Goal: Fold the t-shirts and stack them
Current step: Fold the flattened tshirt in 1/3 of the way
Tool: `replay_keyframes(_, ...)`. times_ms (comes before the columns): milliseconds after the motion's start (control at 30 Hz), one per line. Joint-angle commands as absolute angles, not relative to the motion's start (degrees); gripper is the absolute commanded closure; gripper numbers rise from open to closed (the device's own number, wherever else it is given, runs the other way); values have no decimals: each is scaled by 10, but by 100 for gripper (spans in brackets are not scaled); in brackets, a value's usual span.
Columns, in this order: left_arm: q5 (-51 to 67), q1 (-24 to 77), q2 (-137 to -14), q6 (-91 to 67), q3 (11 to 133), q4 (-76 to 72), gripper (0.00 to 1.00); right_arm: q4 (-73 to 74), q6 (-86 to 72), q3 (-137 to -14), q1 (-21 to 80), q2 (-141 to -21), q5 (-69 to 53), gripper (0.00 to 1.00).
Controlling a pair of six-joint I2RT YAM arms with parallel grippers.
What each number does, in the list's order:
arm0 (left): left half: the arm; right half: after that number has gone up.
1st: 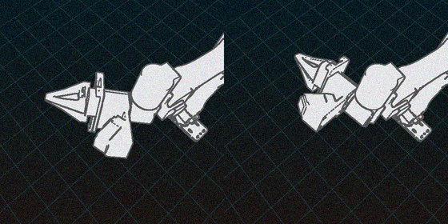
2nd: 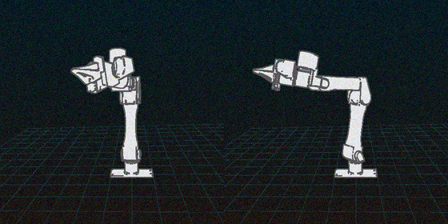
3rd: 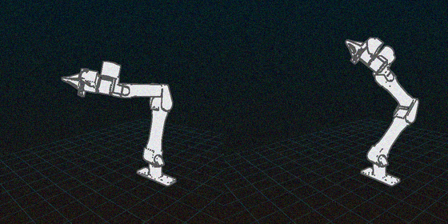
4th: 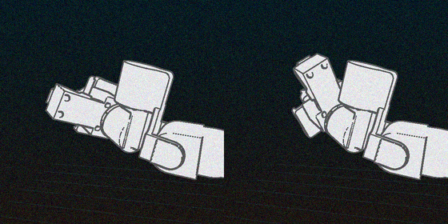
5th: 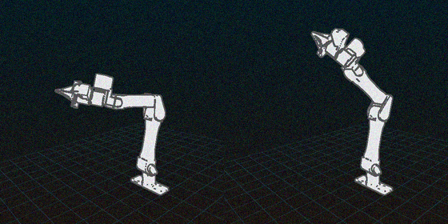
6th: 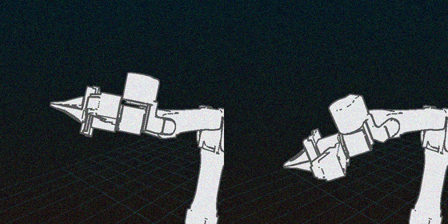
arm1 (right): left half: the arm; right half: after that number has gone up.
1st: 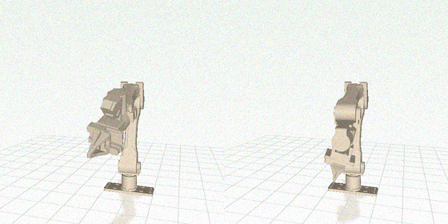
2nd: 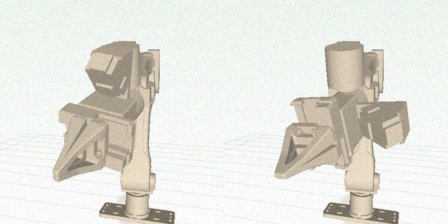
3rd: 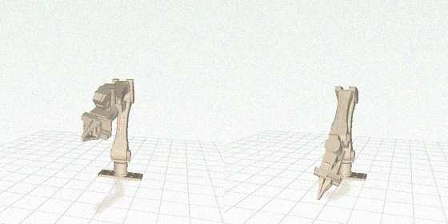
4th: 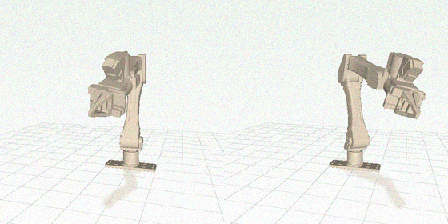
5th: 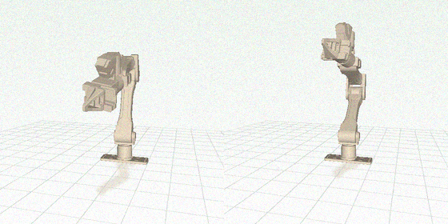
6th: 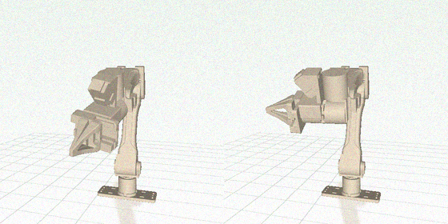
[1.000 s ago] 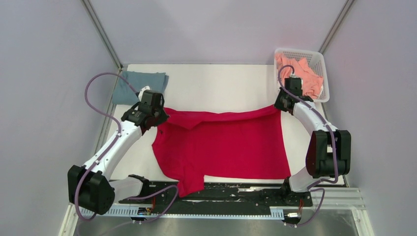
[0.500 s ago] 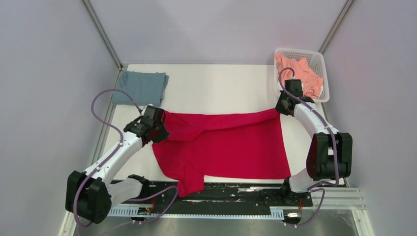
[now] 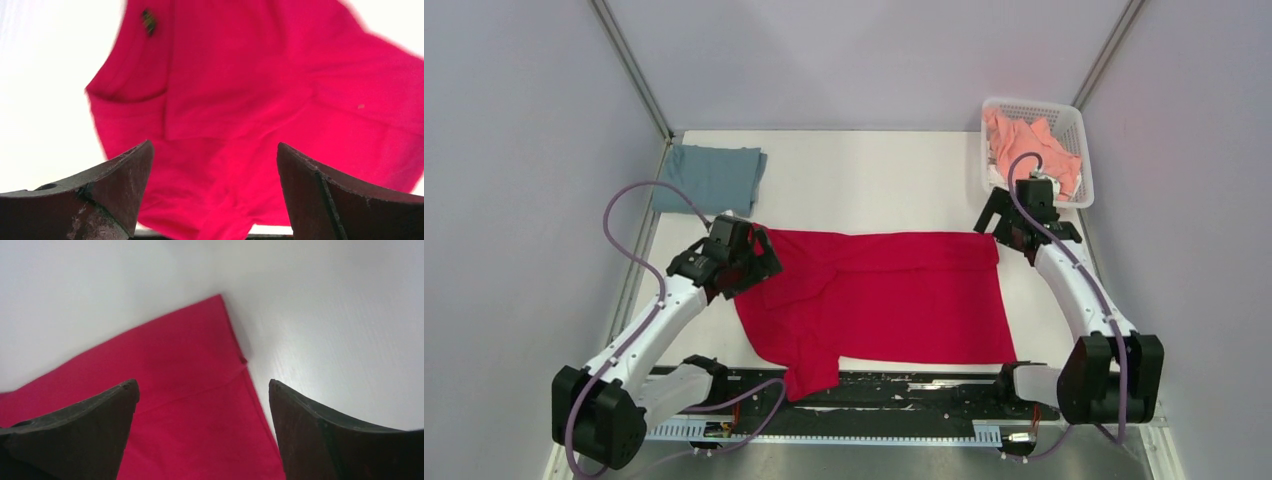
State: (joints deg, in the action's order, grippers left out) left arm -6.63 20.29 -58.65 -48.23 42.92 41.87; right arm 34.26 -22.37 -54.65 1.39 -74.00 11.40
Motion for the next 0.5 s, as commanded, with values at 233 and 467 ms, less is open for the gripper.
replay_keyframes(233, 99, 160, -883, -416, 578, 204, 0, 167, -201, -531, 67, -860, -85, 0)
replay_keyframes(467, 98, 122, -1033, -422, 617, 174, 0, 146, -197, -558, 62, -969, 19, 0)
